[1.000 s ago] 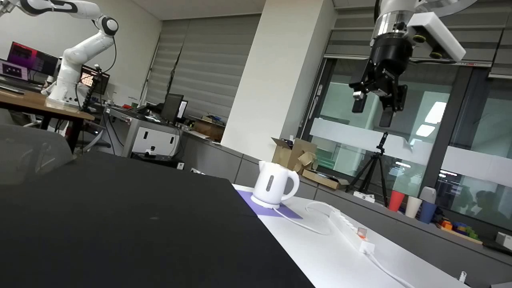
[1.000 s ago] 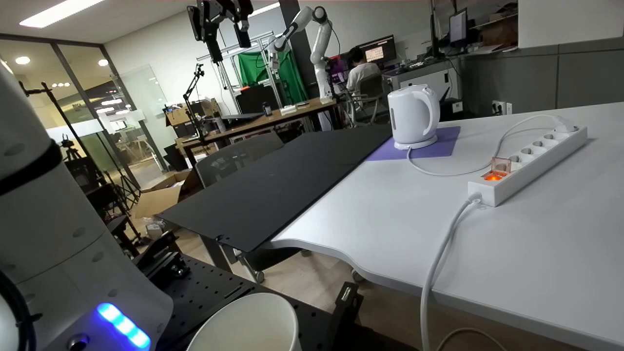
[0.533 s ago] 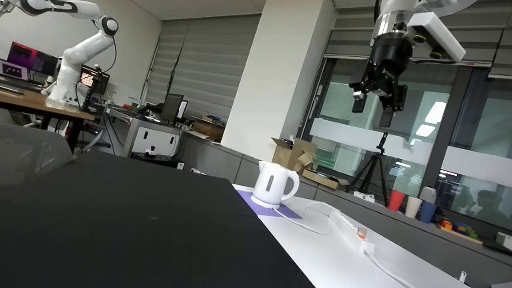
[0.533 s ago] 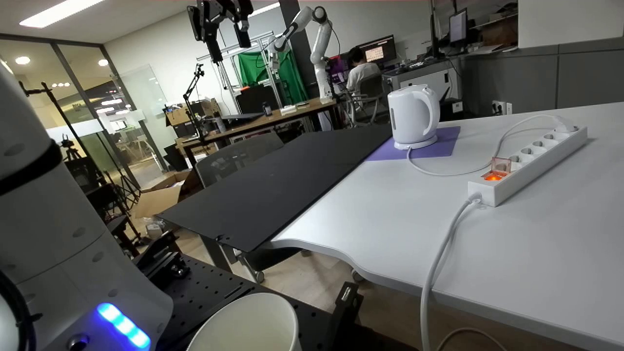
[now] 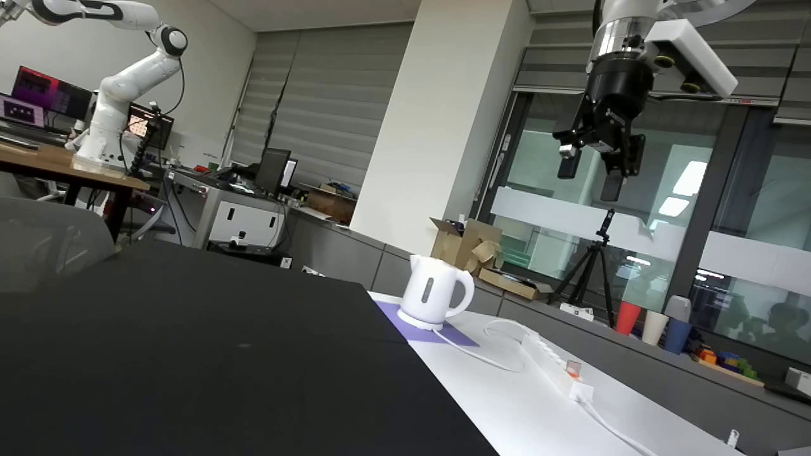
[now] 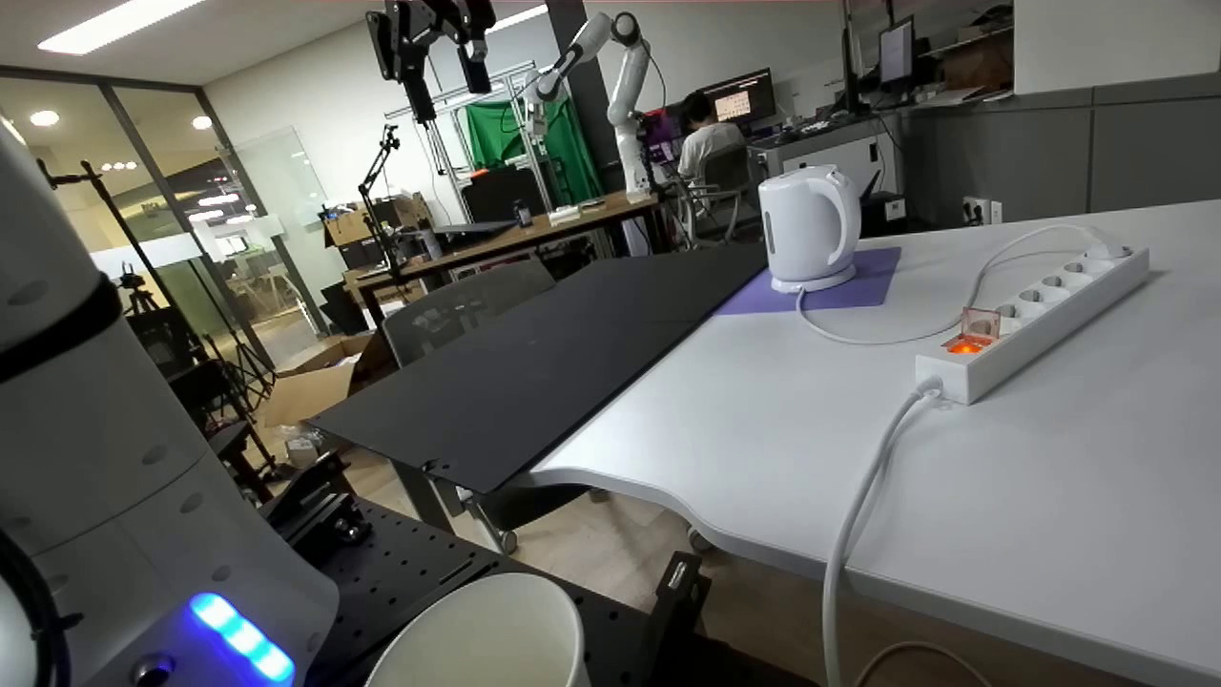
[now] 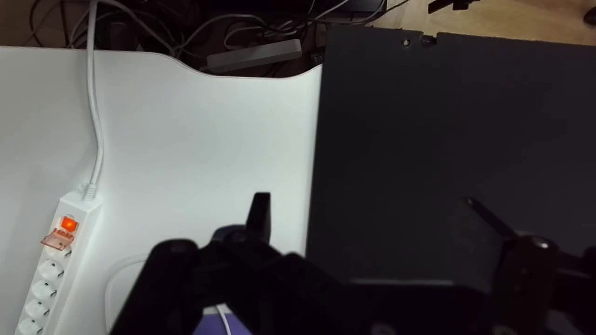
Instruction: Turn off the main switch on the adapter
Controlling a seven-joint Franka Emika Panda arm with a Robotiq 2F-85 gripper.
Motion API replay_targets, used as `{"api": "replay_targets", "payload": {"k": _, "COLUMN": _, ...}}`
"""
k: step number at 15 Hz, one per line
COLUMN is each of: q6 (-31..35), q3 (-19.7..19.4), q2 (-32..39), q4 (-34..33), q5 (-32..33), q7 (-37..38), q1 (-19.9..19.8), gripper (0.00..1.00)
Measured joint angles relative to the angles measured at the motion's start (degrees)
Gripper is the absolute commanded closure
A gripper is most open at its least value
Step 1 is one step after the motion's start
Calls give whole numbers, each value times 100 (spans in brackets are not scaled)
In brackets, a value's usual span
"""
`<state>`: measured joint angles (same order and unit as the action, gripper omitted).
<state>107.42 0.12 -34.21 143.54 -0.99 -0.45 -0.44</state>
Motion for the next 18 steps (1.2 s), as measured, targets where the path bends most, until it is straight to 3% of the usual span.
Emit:
{"api": "replay_targets", "payload": {"k": 5, "q6": 151, "q3": -65, "q2": 50, "q4": 0, "q5": 66, "q7": 0, "q1": -90, "gripper": 0}}
{"api": "replay_targets", "payload": {"k": 10, "q6": 1269, "q3": -495, "q2": 545, "q4": -26, "q5": 327, "q7": -155, "q1": -514, "gripper": 0}}
{"api": "replay_targets", "payload": {"k": 11, "q6": 1533, "q3": -596, "q2": 712, "q4": -47, "q5": 341, "q7": -226, "q1": -586, "gripper": 25}}
{"api": "replay_targets", "payload": {"k": 12, "q6": 1794, "q3": -695, "q2": 909, "q4": -83, "q5": 348, "q7": -306, "q1": -654, "gripper": 26}}
{"api": "replay_targets", "payload": {"k": 18, "q6": 3044, "q3": -1145, "q2": 2449, "q4": -632, "q5": 463, "q7": -466, "q1": -1083, "gripper": 68}}
